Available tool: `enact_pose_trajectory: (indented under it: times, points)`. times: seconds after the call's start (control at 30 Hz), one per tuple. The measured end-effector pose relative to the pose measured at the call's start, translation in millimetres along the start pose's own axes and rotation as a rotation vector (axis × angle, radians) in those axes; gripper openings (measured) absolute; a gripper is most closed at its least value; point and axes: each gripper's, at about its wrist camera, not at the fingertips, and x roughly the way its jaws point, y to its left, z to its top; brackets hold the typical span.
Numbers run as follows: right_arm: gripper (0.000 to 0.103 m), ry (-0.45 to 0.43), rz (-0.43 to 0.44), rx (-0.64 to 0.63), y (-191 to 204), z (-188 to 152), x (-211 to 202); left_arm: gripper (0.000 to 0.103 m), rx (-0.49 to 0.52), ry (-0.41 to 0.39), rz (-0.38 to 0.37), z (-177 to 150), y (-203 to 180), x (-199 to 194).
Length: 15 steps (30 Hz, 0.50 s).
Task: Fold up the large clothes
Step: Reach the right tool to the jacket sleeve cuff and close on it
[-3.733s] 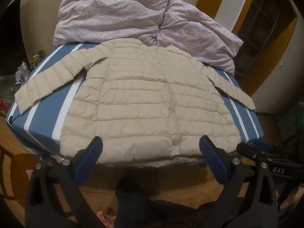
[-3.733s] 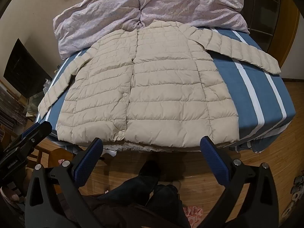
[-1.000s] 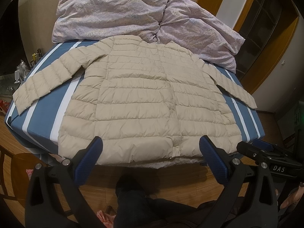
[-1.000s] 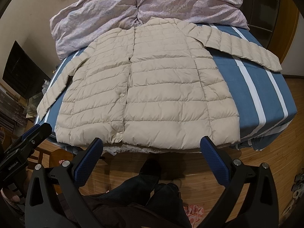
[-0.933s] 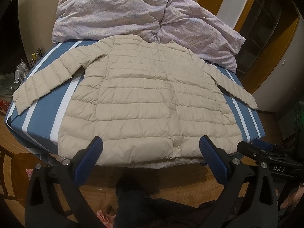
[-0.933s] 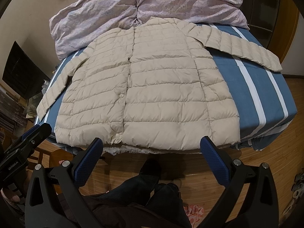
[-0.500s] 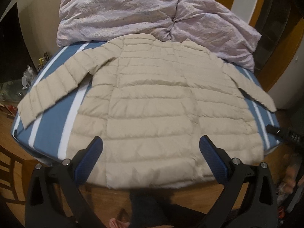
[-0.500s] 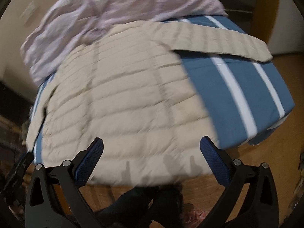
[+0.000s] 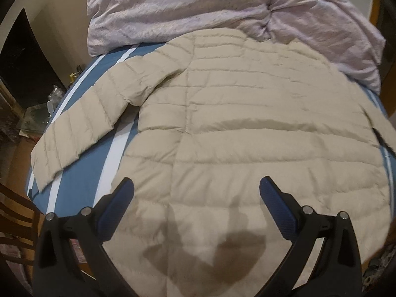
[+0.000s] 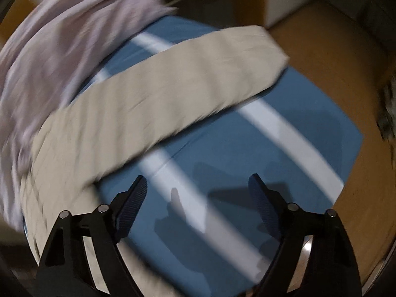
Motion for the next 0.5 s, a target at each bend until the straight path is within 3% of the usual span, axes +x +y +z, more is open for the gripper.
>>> enact_pose_trajectory:
  times: [0.2, 0.5]
  points:
    - [0.078, -0.026, -0.009, 0.238, -46, 48, 20, 0.101, 0.008, 0.024, 0.022, 14, 3, 19]
    - [0.064, -0.061, -0.007, 0.346, -68, 70, 28, 0.101, 0.022, 0.033, 0.047, 35, 6, 35]
